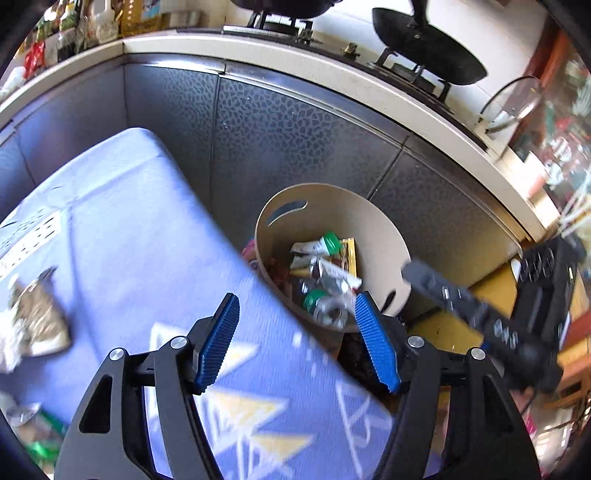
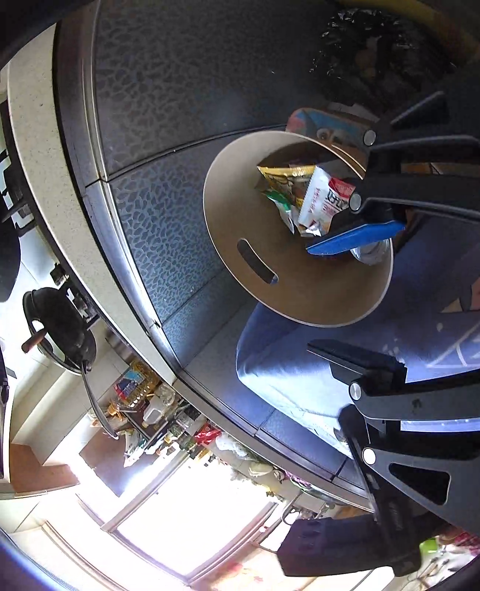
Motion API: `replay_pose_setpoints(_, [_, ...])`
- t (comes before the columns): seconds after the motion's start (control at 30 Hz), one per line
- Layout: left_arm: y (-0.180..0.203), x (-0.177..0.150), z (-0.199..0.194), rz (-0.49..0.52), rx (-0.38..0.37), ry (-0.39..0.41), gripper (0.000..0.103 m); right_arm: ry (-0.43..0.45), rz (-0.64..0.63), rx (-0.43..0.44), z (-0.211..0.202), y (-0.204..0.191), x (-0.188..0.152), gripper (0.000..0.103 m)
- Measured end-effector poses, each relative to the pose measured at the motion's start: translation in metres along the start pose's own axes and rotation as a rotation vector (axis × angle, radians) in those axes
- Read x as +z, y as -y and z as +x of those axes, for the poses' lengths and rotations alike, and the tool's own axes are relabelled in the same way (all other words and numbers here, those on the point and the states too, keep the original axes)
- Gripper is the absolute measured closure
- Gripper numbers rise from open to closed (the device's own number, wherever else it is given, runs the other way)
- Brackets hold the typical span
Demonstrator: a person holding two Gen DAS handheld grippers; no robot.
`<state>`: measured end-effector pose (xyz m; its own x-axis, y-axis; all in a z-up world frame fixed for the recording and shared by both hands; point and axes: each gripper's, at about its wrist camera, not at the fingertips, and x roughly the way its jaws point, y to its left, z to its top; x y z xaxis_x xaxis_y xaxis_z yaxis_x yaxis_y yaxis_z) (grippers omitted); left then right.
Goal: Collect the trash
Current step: 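Grasp the white tissue with the left tool while the right tool grasps the foil wrapper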
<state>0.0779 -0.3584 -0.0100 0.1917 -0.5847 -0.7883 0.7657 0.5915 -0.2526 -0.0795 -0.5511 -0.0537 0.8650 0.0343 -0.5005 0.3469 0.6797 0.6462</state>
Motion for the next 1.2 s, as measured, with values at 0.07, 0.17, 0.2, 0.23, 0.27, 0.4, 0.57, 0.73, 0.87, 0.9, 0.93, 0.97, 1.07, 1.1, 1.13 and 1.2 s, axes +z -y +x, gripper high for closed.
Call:
replay_pose_setpoints(0.07, [-0.002,-0.016,-0.019,0.009,-0.004,0.018,0.039,-0.004,-0.016,0.014,-0.003,-0.01,-0.002,0.055])
replay_pose_setpoints(0.17, [-0.004,-0.035,-0.047,0.022,-0.005,0.053,0.039,-0.019,-0.038,0.046,-0.005,-0.027,-0.006,0.055])
replay_pose_setpoints(0.2, [-0.008,-0.044,-0.06,0.022,-0.012,0.067,0.039,-0.026,-0.043,0.059,-0.005,-0.033,-0.008,0.055])
replay_pose_setpoints(0.23, [-0.012,-0.05,-0.072,0.021,-0.015,0.082,0.038,-0.032,-0.048,0.07,-0.004,-0.039,-0.01,0.055])
replay_pose_setpoints(0.27, [-0.016,-0.056,-0.081,0.017,-0.013,0.096,0.037,-0.04,-0.058,0.082,-0.003,-0.047,-0.013,0.055])
replay_pose_setpoints(0.4, [-0.045,-0.084,-0.125,-0.029,-0.007,0.146,0.037,-0.089,-0.104,0.12,0.007,-0.077,-0.028,0.055])
replay_pose_setpoints(0.57, [-0.107,-0.121,-0.18,-0.149,0.035,0.211,0.033,-0.171,-0.173,0.151,0.033,-0.12,-0.045,0.055])
replay_pose_setpoints(0.73, [-0.173,-0.132,-0.213,-0.262,0.127,0.229,0.033,-0.251,-0.302,0.16,0.074,-0.17,-0.057,0.055])
replay_pose_setpoints(0.87, [-0.203,-0.093,-0.207,-0.227,0.202,0.195,0.03,-0.297,-0.3,0.169,0.113,-0.194,-0.057,0.055])
replay_pose_setpoints(0.9, [-0.21,-0.082,-0.202,-0.218,0.22,0.182,0.025,-0.305,-0.301,0.166,0.124,-0.198,-0.057,0.055])
replay_pose_setpoints(0.93, [-0.218,-0.07,-0.196,-0.206,0.219,0.167,0.024,-0.311,-0.305,0.161,0.133,-0.202,-0.057,0.055])
replay_pose_setpoints(0.97, [-0.227,-0.057,-0.19,-0.187,0.203,0.139,0.023,-0.32,-0.308,0.158,0.143,-0.206,-0.058,0.055])
replay_pose_setpoints(1.07, [-0.243,-0.027,-0.164,-0.119,0.194,0.034,0.023,-0.345,-0.303,0.166,0.158,-0.213,-0.061,0.054])
replay_pose_setpoints(1.1, [-0.245,-0.022,-0.155,-0.088,0.193,-0.002,0.023,-0.35,-0.309,0.18,0.161,-0.215,-0.062,0.054])
replay_pose_setpoints(1.13, [-0.247,-0.016,-0.142,-0.049,0.196,-0.051,0.023,-0.352,-0.323,0.187,0.162,-0.217,-0.063,0.053])
replay_pose_setpoints(1.2, [-0.246,-0.012,-0.121,0.001,0.228,-0.117,0.023,-0.355,-0.356,0.18,0.169,-0.222,-0.064,0.05])
